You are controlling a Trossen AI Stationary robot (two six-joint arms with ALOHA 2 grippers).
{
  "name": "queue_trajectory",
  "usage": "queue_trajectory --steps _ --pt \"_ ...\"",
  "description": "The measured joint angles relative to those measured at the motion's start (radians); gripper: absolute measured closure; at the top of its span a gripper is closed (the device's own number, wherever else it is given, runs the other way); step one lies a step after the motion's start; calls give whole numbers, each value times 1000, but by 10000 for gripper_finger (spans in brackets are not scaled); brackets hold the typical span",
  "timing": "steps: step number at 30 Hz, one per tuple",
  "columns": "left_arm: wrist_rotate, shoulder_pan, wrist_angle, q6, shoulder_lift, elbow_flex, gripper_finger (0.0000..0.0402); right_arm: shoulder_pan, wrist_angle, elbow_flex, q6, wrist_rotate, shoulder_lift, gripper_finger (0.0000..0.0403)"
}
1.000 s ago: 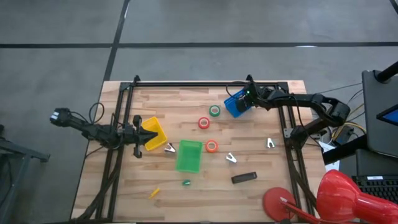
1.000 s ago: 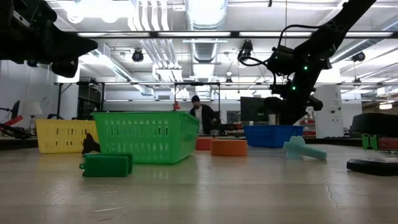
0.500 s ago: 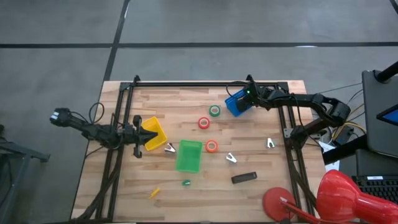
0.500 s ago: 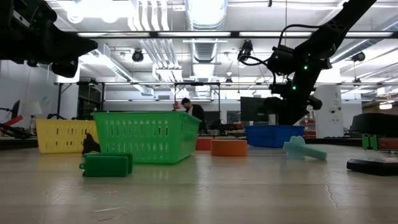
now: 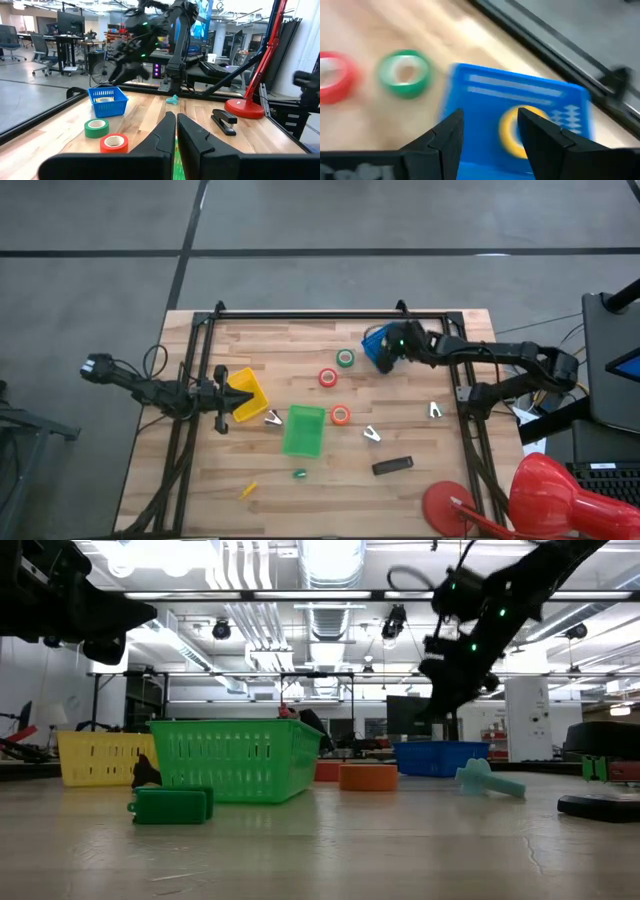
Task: Pick and place Stapler, Stapler remover, tape
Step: Put the orange tape into the blue bin
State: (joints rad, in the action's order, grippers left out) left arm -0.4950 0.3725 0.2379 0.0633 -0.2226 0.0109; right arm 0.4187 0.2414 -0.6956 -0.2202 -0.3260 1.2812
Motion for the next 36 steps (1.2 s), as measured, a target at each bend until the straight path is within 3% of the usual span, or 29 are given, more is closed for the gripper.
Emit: queue_trajectory --steps 8,13,18,26,36 --pt "0 0 0 0 0 0 380 -219 -112 0 -62 277 34 230" --pt "0 0 0 0 0 0 383 -359 -232 0 -68 277 118 235" --pt "0 0 0 0 0 0 381 -435 -285 0 -65 213 199 236" --pt "0 0 0 0 0 0 383 -445 -465 -1 -91 195 349 237" --pt "0 0 0 0 0 0 383 -458 -457 -56 -86 195 471 251"
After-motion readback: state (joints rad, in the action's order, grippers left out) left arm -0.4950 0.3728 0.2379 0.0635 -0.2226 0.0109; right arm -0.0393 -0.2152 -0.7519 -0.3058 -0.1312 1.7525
